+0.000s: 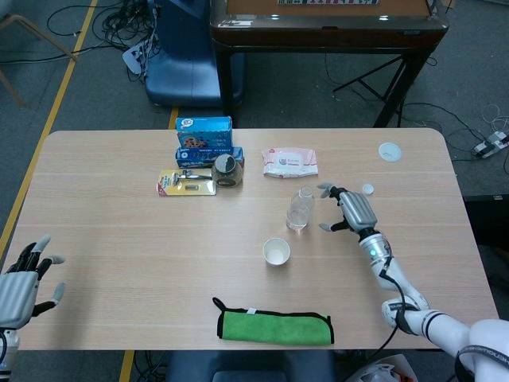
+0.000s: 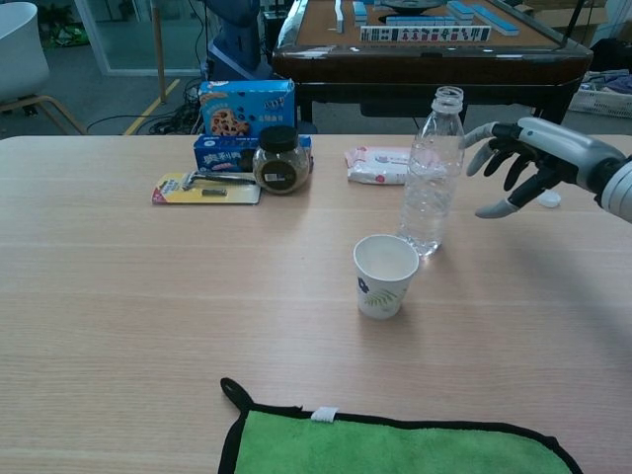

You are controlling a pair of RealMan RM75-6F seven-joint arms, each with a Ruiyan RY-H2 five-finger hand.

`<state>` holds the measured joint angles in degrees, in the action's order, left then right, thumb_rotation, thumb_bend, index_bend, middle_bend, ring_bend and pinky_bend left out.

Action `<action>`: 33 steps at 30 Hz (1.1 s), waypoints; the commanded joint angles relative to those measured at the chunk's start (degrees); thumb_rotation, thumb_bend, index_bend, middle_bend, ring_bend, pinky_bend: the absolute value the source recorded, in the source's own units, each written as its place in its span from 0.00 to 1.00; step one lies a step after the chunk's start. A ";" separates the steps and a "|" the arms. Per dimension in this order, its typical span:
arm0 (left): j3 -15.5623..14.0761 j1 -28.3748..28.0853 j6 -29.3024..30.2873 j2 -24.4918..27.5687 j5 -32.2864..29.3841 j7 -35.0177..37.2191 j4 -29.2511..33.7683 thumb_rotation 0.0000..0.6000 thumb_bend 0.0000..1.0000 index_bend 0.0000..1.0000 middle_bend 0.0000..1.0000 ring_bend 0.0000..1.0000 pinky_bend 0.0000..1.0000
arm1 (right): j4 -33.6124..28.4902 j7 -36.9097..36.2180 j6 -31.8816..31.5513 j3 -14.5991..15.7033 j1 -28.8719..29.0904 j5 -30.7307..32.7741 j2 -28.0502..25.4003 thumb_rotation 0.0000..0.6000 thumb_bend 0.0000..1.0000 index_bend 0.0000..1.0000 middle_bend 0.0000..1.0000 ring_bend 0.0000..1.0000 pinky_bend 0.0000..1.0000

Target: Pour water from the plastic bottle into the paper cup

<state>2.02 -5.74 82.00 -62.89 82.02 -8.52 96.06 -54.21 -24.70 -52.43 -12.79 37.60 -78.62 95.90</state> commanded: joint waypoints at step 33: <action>0.08 0.24 -0.37 1.58 -1.11 0.86 1.26 1.00 0.34 0.33 0.03 0.07 0.32 | 9.88 -17.10 2.81 2.70 6.29 -3.63 7.38 1.00 0.00 0.22 0.26 0.23 0.37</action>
<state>2.10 -5.50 81.63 -61.31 80.92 -7.66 97.32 -44.62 -41.20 -49.88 -10.29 43.71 -82.13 103.14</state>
